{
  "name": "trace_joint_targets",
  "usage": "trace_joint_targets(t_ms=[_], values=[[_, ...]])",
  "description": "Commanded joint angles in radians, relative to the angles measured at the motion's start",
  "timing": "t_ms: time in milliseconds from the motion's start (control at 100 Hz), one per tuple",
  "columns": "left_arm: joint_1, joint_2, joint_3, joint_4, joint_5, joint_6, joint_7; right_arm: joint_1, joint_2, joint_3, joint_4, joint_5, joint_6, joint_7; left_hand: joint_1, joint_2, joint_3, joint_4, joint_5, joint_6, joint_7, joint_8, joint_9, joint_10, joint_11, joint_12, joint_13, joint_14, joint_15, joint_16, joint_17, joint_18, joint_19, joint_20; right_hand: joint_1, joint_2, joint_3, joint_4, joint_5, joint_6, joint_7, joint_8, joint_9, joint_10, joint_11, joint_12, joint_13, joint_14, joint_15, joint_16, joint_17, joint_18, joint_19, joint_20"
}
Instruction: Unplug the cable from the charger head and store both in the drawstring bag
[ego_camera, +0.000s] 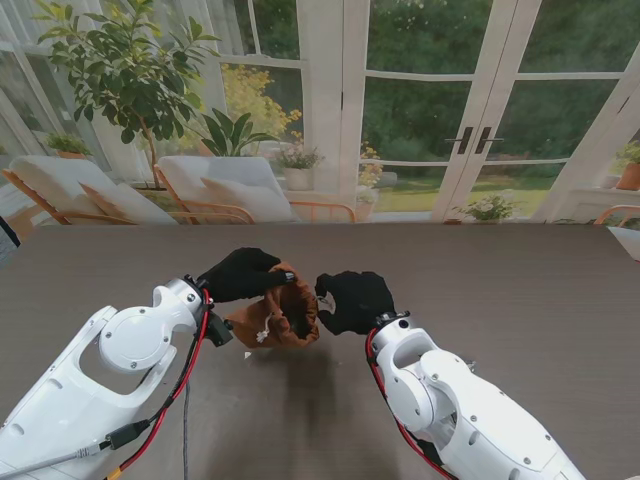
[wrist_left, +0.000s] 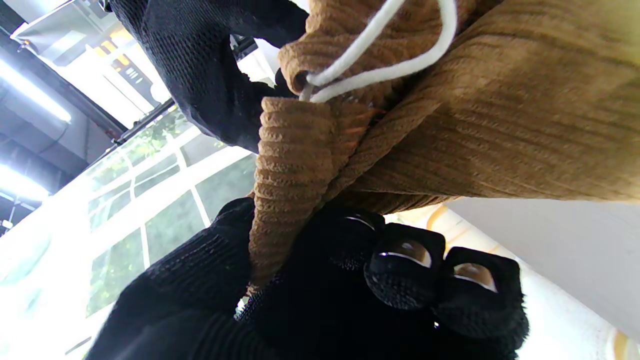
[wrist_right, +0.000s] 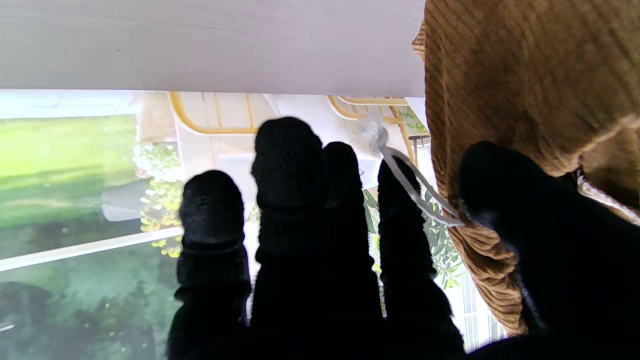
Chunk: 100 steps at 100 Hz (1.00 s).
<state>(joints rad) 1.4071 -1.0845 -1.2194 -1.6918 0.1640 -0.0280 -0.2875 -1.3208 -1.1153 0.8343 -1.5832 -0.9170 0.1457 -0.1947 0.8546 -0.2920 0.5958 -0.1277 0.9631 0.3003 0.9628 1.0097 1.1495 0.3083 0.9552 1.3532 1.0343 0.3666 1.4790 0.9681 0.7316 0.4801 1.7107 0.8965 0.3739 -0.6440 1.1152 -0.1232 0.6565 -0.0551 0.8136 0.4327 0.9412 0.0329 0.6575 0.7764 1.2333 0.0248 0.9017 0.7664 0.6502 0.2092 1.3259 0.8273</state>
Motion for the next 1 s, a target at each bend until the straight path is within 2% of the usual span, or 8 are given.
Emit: trace_joint_targets(t_ms=[0, 40, 160, 370, 550, 750, 870, 990], values=[[0.000, -0.002, -0.001, -0.014, -0.005, 0.006, -0.023, -0.001, -0.010, -0.004, -0.003, -0.006, 0.004, 0.009, 0.019, 0.025, 0.036, -0.012, 0.017, 0.025, 0.021, -0.001, 0.018, -0.006, 0.001, 0.000, 0.008, -0.002, 0.004, -0.004, 0.010, -0.054, 0.021, 0.016, 0.014, 0.011, 0.054, -0.029, -0.002, 0.000, 0.024, -0.024, 0.021, 0.018, 0.008, -0.018, 0.042, -0.014, 0.015, -0.007, 0.164, -0.005, 0.038, 0.025], [0.001, -0.002, 0.000, -0.017, -0.004, 0.007, -0.022, -0.001, -0.011, -0.007, -0.003, -0.006, 0.010, 0.007, 0.019, 0.025, 0.036, -0.012, 0.017, 0.025, 0.021, -0.001, 0.019, -0.006, 0.000, 0.000, 0.008, -0.002, 0.004, -0.005, 0.011, -0.053, 0.022, 0.016, 0.024, 0.005, 0.055, -0.037, -0.004, -0.002, 0.051, -0.058, 0.027, 0.017, 0.014, -0.019, 0.046, -0.013, 0.020, -0.008, 0.168, -0.004, 0.046, 0.019], [0.002, -0.002, 0.000, -0.022, -0.006, 0.012, -0.022, 0.002, -0.014, -0.019, 0.004, -0.014, 0.031, -0.014, 0.019, 0.026, 0.036, -0.012, 0.018, 0.025, 0.019, -0.002, 0.020, -0.005, -0.001, -0.001, 0.012, 0.001, 0.004, -0.006, 0.014, -0.051, 0.024, 0.014, 0.053, 0.001, 0.055, -0.071, 0.002, -0.005, 0.104, -0.097, 0.062, 0.015, 0.029, -0.016, 0.079, -0.021, 0.038, -0.008, 0.197, -0.011, 0.066, 0.010], [0.002, -0.002, 0.001, -0.023, -0.011, 0.018, -0.022, -0.002, -0.025, -0.024, 0.017, 0.006, 0.050, -0.048, 0.019, 0.026, 0.036, -0.010, 0.022, 0.026, 0.016, -0.004, 0.023, -0.004, -0.003, -0.003, 0.015, 0.001, 0.004, -0.007, 0.018, -0.048, 0.026, 0.011, 0.137, 0.053, 0.037, -0.126, -0.003, -0.028, 0.210, -0.164, 0.139, 0.001, 0.032, 0.042, 0.083, -0.035, 0.140, 0.007, 0.244, -0.018, 0.095, -0.004], [0.003, -0.002, 0.000, -0.024, -0.014, 0.023, -0.025, -0.009, -0.039, -0.023, 0.023, 0.048, 0.066, -0.074, 0.019, 0.027, 0.036, -0.010, 0.021, 0.027, 0.014, -0.004, 0.024, -0.003, -0.003, -0.003, 0.017, 0.000, 0.004, -0.009, 0.021, -0.047, 0.028, 0.008, 0.214, 0.117, 0.009, -0.148, 0.012, -0.038, 0.248, -0.189, 0.216, -0.012, 0.046, 0.044, 0.086, -0.040, 0.220, 0.016, 0.290, -0.021, 0.120, -0.008], [0.008, -0.002, -0.002, -0.030, -0.015, 0.030, -0.026, -0.020, -0.063, -0.020, 0.034, 0.104, 0.090, -0.134, 0.018, 0.029, 0.037, -0.010, 0.022, 0.026, 0.012, -0.005, 0.024, -0.003, -0.004, -0.004, 0.017, 0.003, 0.003, -0.010, 0.023, -0.045, 0.029, 0.005, 0.257, 0.168, -0.030, -0.160, 0.005, 0.000, 0.292, -0.182, 0.294, -0.026, 0.083, 0.028, 0.086, -0.050, 0.333, 0.037, 0.352, -0.025, 0.154, -0.014], [0.010, -0.001, -0.004, -0.034, -0.016, 0.034, -0.028, -0.026, -0.076, -0.017, 0.045, 0.142, 0.094, -0.160, 0.017, 0.028, 0.036, -0.010, 0.022, 0.025, 0.011, -0.005, 0.025, -0.002, -0.005, -0.004, 0.017, 0.003, 0.003, -0.010, 0.023, -0.044, 0.030, 0.004, 0.235, 0.174, -0.035, -0.161, 0.000, -0.001, 0.299, -0.187, 0.304, -0.025, 0.092, 0.024, 0.084, -0.039, 0.344, 0.035, 0.355, -0.022, 0.156, -0.016], [0.012, -0.001, -0.006, -0.036, -0.017, 0.036, -0.030, -0.028, -0.084, -0.017, 0.061, 0.169, 0.089, -0.176, 0.017, 0.030, 0.036, -0.010, 0.022, 0.027, 0.011, -0.005, 0.025, -0.004, -0.005, -0.005, 0.018, 0.002, 0.003, -0.010, 0.024, -0.044, 0.030, 0.003, 0.104, 0.158, -0.033, -0.135, -0.023, -0.001, 0.280, -0.198, 0.268, -0.018, 0.088, 0.016, 0.083, -0.027, 0.299, 0.007, 0.321, -0.012, 0.136, -0.015]])
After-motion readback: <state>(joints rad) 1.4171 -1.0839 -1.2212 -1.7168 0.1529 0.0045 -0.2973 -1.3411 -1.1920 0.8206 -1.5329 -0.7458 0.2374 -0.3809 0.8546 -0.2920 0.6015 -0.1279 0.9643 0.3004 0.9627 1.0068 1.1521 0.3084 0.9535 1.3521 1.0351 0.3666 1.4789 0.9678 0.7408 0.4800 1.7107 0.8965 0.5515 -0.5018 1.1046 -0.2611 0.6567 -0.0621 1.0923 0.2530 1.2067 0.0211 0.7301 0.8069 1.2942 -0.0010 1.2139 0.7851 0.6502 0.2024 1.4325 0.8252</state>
